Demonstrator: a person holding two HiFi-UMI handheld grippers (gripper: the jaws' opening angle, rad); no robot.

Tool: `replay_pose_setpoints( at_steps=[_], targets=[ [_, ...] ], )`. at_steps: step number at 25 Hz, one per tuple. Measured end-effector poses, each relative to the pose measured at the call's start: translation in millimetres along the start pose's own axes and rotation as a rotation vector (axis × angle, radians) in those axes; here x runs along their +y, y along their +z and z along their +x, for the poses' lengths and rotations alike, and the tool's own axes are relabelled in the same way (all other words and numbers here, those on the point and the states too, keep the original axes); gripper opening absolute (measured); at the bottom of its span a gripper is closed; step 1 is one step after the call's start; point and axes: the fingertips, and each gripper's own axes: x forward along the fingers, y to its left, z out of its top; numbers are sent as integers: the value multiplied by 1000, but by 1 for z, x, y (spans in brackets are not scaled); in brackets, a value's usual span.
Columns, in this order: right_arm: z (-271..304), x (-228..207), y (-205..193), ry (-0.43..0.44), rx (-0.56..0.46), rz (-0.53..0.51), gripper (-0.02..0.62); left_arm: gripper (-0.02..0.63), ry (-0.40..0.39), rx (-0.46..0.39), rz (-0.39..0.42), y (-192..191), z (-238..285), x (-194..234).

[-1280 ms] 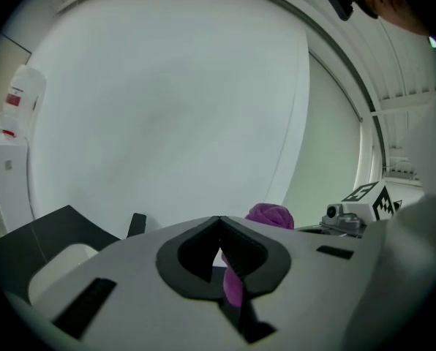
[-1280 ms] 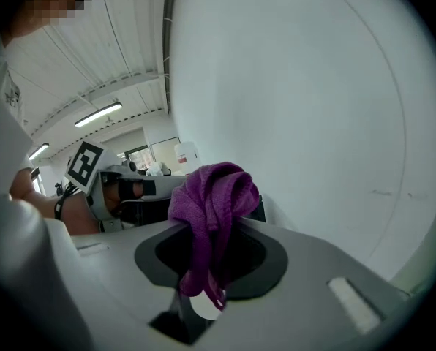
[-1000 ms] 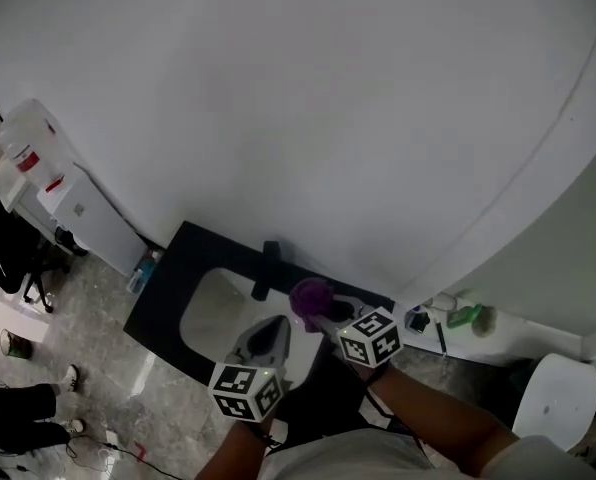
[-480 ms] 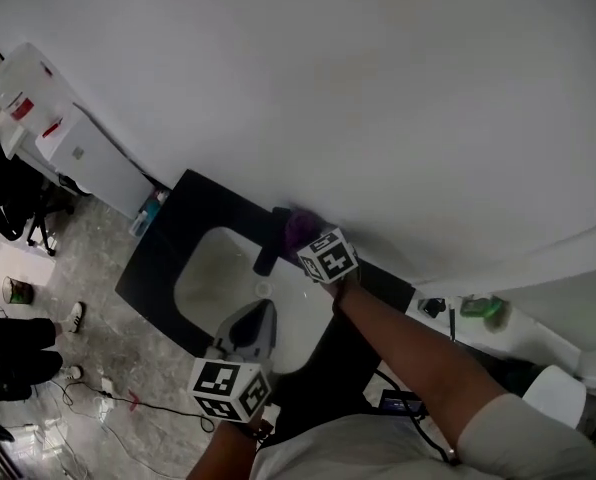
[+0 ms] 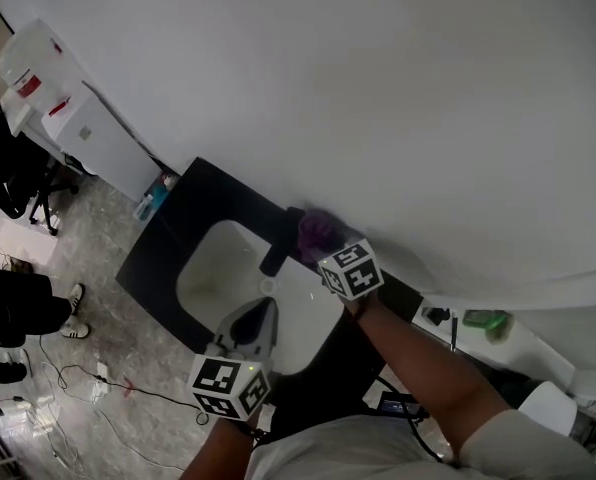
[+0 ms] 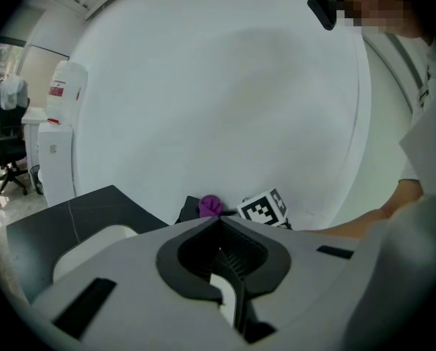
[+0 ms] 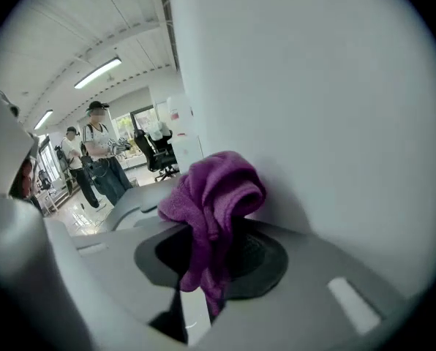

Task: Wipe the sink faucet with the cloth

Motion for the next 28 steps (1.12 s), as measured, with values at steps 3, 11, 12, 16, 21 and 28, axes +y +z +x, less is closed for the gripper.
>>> replay_pose_setpoints(
  at_steps=[3,11,12,16,21,28],
  targets=[
    [19,-5,-1,-5,30,-69,91,6,3,-2,0,-1,1,-1],
    [51,-8,-70,-7,263,-207,91,6,4,-15,12,5,-13,-7],
    [36,0,-56,-19,222,-209,91,6,2,-20,11,6,-15,-7],
    [-42,28,26,-50,-34,-124,91,7,-22,-36,5,7,-21,-16],
    [-27,26,85,-57,-82,-123,91,6,-37,-55,9,14,-32,-24],
    [-27,96,24,66,-33,-134,86,6,-21,-70,-11,7,-47,-13]
  ],
)
